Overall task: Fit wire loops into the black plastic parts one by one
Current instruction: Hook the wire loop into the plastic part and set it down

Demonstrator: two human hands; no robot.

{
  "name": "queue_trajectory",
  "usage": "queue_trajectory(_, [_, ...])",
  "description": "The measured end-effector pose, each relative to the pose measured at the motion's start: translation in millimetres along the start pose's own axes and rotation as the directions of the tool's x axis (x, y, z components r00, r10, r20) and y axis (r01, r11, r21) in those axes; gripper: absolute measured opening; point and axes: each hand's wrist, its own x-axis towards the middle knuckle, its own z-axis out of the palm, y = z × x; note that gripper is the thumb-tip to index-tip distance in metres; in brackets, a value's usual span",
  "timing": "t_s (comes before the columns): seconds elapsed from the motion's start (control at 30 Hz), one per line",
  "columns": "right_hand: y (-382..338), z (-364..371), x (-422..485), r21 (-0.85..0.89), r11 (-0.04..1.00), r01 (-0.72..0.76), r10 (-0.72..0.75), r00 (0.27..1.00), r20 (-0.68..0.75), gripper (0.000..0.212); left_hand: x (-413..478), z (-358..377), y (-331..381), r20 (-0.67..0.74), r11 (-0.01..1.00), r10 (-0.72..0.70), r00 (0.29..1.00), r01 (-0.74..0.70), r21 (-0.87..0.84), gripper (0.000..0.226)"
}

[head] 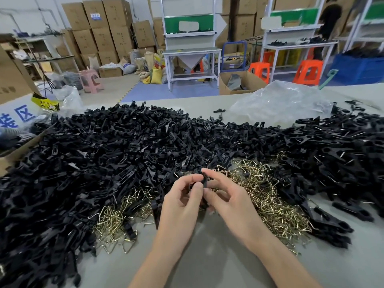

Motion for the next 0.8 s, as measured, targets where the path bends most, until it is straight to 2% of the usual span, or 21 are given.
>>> queue_trajectory(0.13, [-1.0,-0.7,-3.2,-0.008,1.000,0.028,-0.028,0.998,-0.048,0.047,-1.3,0.5,0.9,0.049,0.997,0.030,0.998,-0.034,0.062,0.029])
queue_trajectory(0.3, [2.8,-0.8,-4.6,-0.034,0.998,0.052,-0.055,0.992,-0.115,0.050,2.1,-0.6,-1.5,-0.039,0.983,0.067,0.997,-0.059,0.175,0.024])
queue_trajectory(0.4, [2.8,-1.7,-2.6,-0.043,0.997,0.064,-0.068,0.990,-0.120,0.049,4.3,-3.9,-1.5,-0.107,0.988,0.059,0.993,-0.043,0.150,0.018])
queue_trajectory(0.53, [2.7,0.1,-1.1,-0.084,0.993,0.080,-0.088,0.991,-0.100,0.048,5.1,-4.2,-1.1,-0.119,0.984,0.076,0.990,-0.056,0.167,0.016])
queue_trajectory(0.6, [2.2,0.0,0.0,-0.085,0.993,0.084,-0.093,0.989,-0.110,0.048,4.1,-3.9,-1.6,-0.119,0.991,0.066,0.991,-0.052,0.119,0.016])
queue_trajectory(0.63, [1.8,-0.4,0.4,-0.082,0.993,0.088,-0.097,0.989,-0.115,0.048,3.4,-4.2,-2.1,-0.112,0.993,0.058,0.992,-0.046,0.107,0.019])
queue_trajectory(0.73, [0.0,-1.6,0.1,-0.095,0.991,0.091,-0.102,0.988,-0.114,0.047,3.3,-4.2,-4.9,-0.064,0.986,0.025,0.998,-0.014,0.164,0.047])
queue_trajectory(0.8, [-0.8,-1.4,-0.8,-0.109,0.990,0.086,-0.096,0.991,-0.097,0.048,3.9,-3.6,-6.0,-0.044,0.982,0.015,0.999,-0.006,0.191,0.053])
